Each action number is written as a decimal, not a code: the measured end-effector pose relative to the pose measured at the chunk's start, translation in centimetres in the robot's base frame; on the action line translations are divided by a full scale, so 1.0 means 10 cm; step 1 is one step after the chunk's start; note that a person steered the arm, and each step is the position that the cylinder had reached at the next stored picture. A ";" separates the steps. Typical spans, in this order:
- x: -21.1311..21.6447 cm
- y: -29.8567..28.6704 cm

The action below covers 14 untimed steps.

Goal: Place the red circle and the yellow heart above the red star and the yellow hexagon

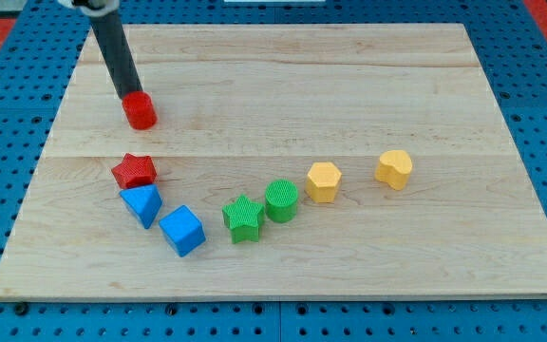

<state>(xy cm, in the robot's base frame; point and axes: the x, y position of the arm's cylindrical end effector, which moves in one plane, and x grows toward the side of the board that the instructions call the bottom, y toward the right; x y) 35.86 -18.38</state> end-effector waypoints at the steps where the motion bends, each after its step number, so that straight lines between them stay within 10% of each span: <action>1: -0.16 0.00; 3: 0.09 0.64; 8: 0.30 0.00; 12: 0.69 4.12; 14: 1.14 3.60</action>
<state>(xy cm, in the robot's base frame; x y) 47.31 17.59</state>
